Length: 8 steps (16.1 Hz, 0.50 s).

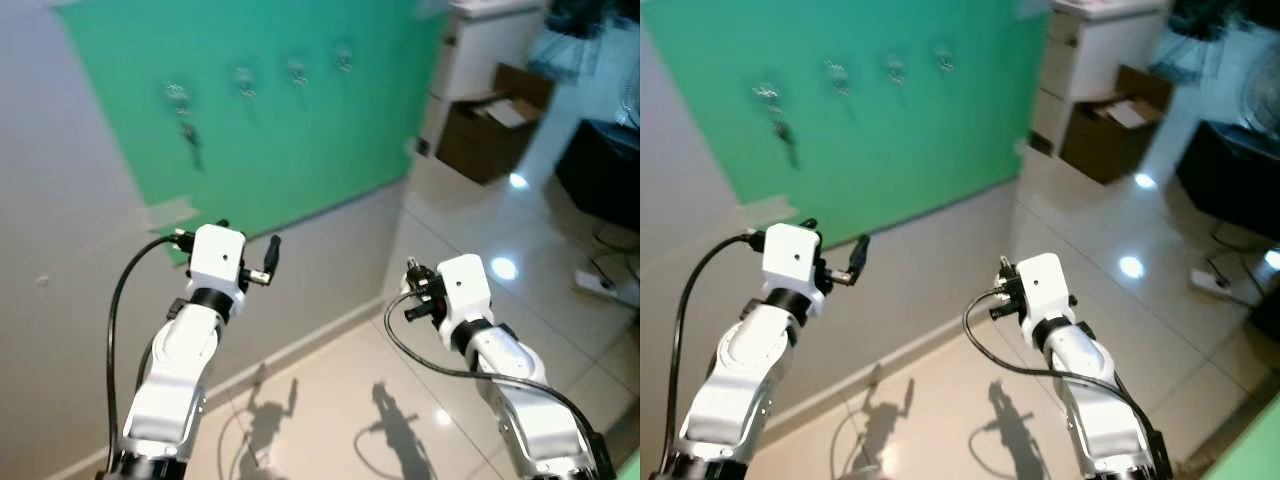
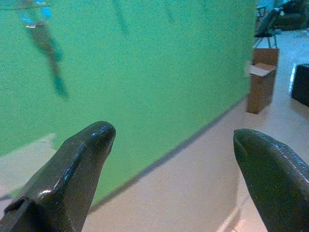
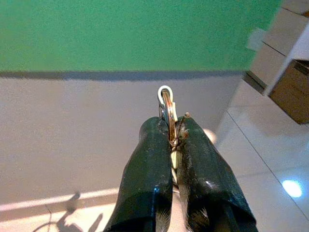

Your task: Hang keys on a hook

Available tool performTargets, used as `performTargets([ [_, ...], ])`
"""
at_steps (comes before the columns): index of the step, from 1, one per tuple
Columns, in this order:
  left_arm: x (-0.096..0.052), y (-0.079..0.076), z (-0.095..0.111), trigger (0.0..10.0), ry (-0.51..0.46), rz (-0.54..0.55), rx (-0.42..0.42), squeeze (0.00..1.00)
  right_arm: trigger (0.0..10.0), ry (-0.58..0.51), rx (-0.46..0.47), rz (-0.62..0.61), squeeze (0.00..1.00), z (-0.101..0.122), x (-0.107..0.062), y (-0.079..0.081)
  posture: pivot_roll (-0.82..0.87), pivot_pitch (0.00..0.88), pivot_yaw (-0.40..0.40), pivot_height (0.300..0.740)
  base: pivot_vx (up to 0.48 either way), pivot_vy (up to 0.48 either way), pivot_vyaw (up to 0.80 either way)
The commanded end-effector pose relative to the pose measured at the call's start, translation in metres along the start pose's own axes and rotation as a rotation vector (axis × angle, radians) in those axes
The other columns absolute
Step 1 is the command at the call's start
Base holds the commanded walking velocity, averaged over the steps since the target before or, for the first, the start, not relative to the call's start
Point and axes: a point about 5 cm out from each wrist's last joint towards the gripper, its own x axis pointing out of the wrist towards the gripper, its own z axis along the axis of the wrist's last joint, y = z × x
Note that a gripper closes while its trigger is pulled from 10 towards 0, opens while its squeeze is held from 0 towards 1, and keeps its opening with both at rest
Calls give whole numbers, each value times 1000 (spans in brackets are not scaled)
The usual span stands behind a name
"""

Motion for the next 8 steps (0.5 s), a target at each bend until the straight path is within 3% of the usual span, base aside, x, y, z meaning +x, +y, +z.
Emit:
performTargets([
  [1,3,4,3,10000,-8,9,17,0,10000,-28,3,16,0,7,3,3,-75,0,-12,740,356,0,800],
  [5,7,-1,3,10000,-6,-10,18,0,10000,-27,-7,15,0,4,0,-2,-87,0,7,740,345,0,800],
  [8,8,4,3,10000,-9,-2,-4,0,10000,-28,-3,9,0,2,0,-4,-83,0,14,740,0,0,800],
])
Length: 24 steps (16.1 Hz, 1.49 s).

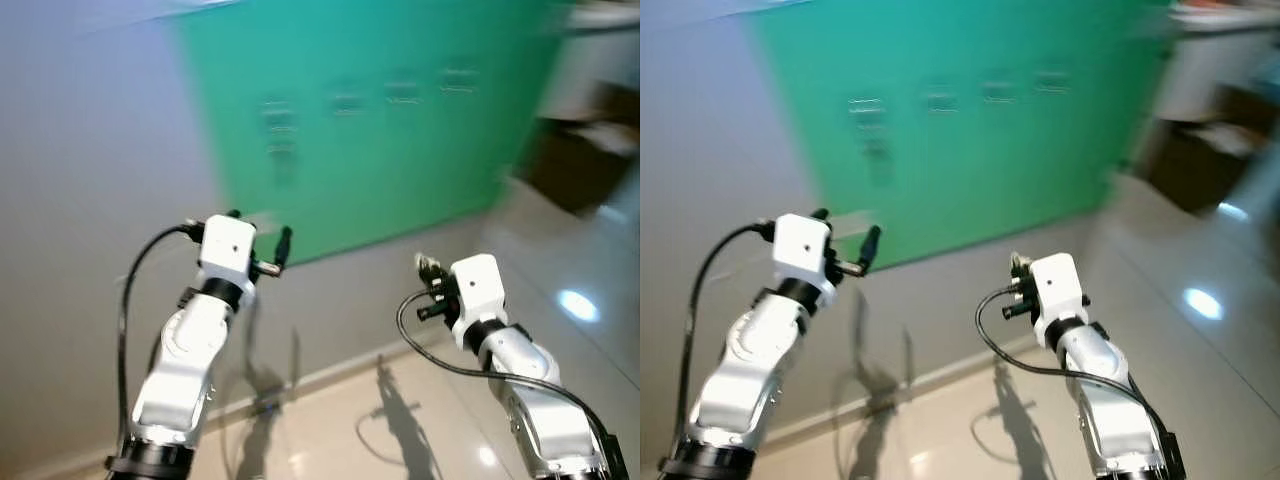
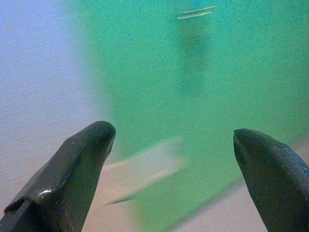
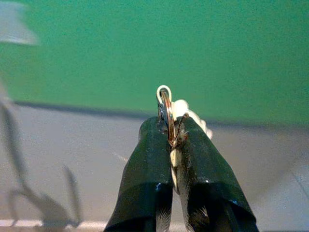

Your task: Hang keys on a hook

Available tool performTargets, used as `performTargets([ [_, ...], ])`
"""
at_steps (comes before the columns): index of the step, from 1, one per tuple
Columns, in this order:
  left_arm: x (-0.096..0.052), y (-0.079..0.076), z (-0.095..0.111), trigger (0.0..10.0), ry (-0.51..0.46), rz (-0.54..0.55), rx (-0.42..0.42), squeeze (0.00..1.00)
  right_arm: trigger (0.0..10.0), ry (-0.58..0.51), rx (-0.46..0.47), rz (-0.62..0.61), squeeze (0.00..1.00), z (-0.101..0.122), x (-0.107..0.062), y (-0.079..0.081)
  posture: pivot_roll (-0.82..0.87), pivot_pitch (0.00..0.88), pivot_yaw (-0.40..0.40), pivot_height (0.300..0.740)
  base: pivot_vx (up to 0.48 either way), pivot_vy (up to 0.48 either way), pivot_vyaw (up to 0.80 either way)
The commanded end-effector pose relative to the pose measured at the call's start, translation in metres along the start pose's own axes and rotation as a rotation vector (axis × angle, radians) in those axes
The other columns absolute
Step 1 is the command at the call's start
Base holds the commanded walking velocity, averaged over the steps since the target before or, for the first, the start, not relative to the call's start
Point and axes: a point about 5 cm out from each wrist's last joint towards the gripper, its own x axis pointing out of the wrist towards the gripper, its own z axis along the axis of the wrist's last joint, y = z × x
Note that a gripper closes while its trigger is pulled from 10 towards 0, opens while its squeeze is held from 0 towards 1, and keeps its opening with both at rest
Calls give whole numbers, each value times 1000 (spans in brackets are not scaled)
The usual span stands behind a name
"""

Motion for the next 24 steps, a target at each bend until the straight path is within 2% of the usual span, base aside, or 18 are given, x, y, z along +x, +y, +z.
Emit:
performTargets([
  [1,-2,9,-5,10000,24,26,7,0,10000,-21,7,33,0,3,3,10,-81,0,15,740,0,0,800],
  [6,-4,4,-8,10000,36,-2,46,0,10000,-36,27,32,0,1,1,10,-77,0,12,740,0,-384,800],
  [8,1,4,-6,10000,28,0,42,0,10000,-65,59,18,0,5,1,8,-88,0,17,740,0,-480,0],
  [14,2,8,-7,10000,28,24,50,0,10000,-89,35,24,0,10,2,6,-89,0,12,740,0,-480,0],
  [19,6,9,-5,10000,21,28,60,0,10000,-143,34,39,0,24,8,6,-87,0,23,740,0,-480,0],
  [24,11,8,-3,10000,1,25,51,0,10000,-144,34,21,0,24,8,6,-104,0,36,740,0,-367,0],
])
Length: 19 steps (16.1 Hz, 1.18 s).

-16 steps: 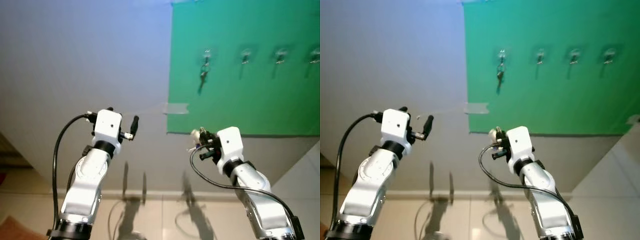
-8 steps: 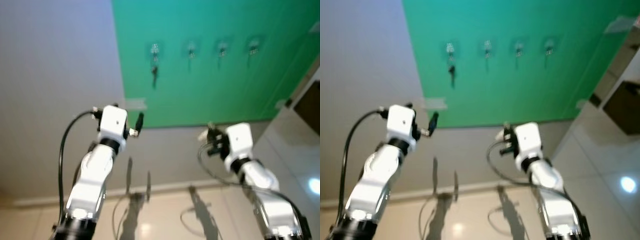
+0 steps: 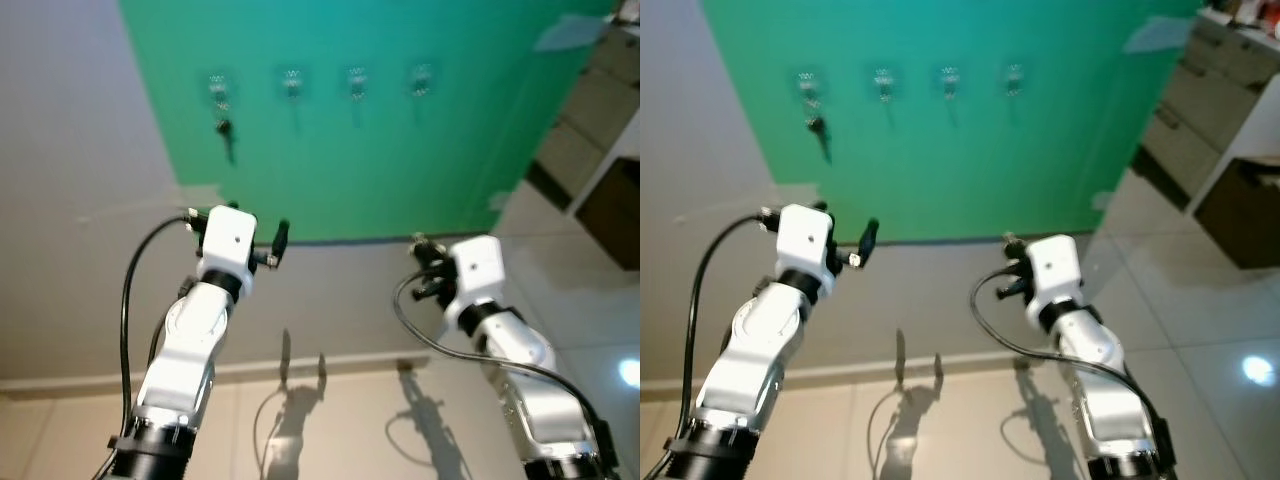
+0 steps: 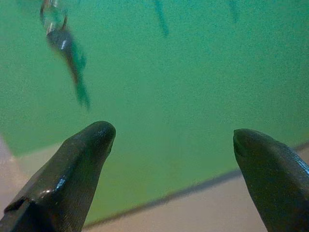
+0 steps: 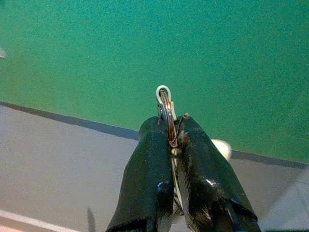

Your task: Hang keys on a hook

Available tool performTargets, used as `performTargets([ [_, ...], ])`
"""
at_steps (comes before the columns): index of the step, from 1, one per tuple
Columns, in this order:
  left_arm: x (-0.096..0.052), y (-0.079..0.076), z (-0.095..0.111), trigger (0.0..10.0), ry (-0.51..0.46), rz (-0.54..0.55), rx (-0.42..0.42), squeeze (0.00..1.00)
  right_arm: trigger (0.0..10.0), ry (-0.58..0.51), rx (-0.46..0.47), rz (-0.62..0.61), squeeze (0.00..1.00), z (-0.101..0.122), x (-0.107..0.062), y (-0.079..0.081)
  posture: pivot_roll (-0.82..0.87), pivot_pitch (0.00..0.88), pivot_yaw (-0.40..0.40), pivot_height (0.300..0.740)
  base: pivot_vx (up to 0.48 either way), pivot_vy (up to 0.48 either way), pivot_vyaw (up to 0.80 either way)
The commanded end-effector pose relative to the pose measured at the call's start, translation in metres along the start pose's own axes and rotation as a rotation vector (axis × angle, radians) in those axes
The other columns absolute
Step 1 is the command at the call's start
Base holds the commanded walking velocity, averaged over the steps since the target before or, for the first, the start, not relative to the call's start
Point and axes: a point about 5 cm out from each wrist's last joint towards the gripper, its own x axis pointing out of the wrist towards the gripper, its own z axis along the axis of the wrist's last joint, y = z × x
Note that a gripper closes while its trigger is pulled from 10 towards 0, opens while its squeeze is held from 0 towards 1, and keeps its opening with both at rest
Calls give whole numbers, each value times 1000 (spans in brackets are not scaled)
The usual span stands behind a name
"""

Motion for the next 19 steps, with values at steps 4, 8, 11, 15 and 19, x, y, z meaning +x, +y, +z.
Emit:
performTargets([
  [4,1,8,-4,10000,27,30,-18,0,10000,-31,-3,-5,0,8,1,2,-114,0,45,740,0,0,0],
  [8,1,7,-3,10000,15,14,-23,0,10000,-30,-2,-6,0,7,1,3,-107,0,42,740,134,0,0],
  [11,1,8,-3,10000,15,14,-21,0,10000,-29,-10,4,0,7,3,5,-105,0,40,740,323,0,163],
  [15,-1,9,-5,10000,18,14,-15,0,10000,-31,-15,12,0,7,5,7,-98,0,34,740,344,0,800],
  [19,-1,6,-4,10000,16,-2,-6,0,10000,-36,-19,49,0,8,5,10,-95,0,34,740,343,0,800],
])
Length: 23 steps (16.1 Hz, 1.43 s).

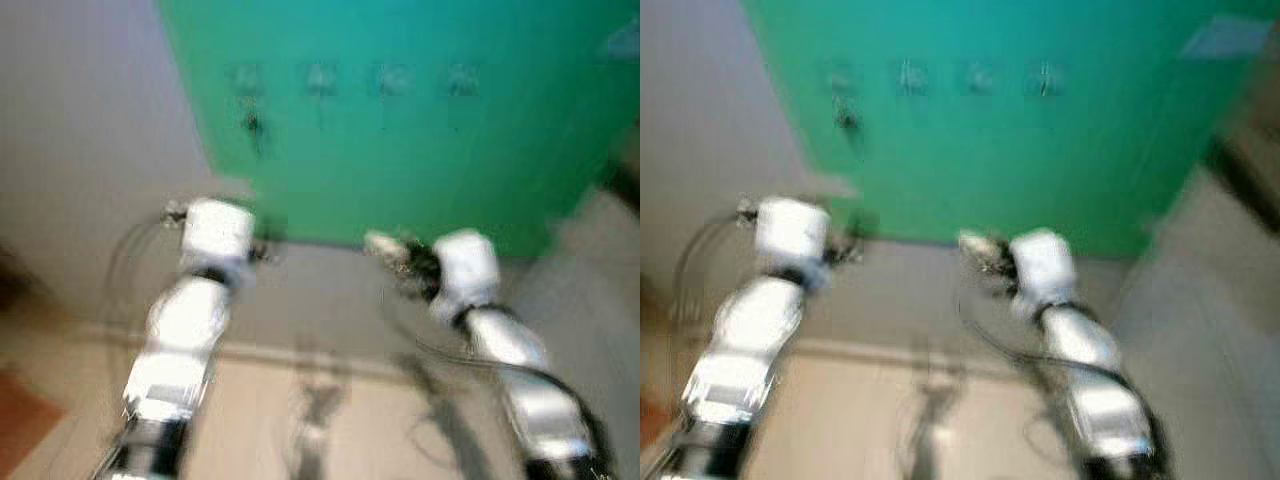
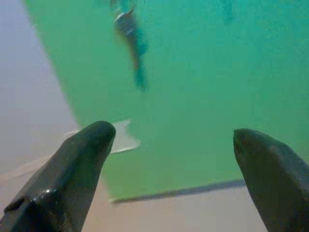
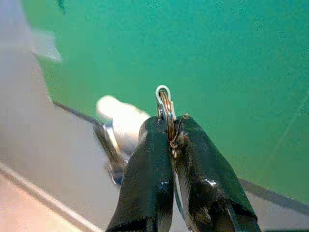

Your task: Hang keys on a hook

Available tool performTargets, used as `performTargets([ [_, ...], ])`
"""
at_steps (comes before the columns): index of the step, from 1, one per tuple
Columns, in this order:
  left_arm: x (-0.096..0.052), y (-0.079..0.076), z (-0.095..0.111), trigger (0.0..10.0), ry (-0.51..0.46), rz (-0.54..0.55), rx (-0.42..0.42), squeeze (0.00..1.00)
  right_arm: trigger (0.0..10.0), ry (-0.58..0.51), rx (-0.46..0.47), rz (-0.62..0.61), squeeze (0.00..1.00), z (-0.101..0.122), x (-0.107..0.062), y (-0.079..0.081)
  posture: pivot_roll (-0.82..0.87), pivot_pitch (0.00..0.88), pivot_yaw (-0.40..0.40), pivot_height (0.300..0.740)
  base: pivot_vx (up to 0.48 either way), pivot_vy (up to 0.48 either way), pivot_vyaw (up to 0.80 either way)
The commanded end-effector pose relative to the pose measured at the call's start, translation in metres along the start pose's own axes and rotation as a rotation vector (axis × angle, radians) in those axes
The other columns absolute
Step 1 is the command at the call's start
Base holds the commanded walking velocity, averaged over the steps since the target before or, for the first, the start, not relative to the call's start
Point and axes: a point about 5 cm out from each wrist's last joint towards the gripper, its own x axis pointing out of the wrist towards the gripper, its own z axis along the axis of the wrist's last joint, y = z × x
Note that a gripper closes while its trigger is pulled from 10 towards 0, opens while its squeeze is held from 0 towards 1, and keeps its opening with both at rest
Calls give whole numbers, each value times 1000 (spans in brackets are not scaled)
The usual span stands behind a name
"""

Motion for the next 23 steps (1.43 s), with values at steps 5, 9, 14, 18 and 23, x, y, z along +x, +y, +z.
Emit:
performTargets([
  [5,-5,15,-1,10000,11,32,38,0,10000,-93,49,7,0,16,5,7,-93,0,36,740,335,0,320],
  [9,-6,10,0,10000,-2,1,47,0,10000,-150,20,111,0,28,2,6,-98,0,34,740,0,0,0],
  [14,-6,-6,12,10000,-83,-153,70,0,10000,-269,39,273,0,64,5,9,-107,0,22,740,0,0,0],
  [18,-8,-17,23,10000,-142,-287,8,0,10000,-327,121,275,0,88,18,11,-103,0,10,740,0,0,0],
  [23,-13,-25,24,10000,-142,-399,-30,0,10000,-404,217,207,0,111,29,7,-105,0,9,740,0,0,0],
])
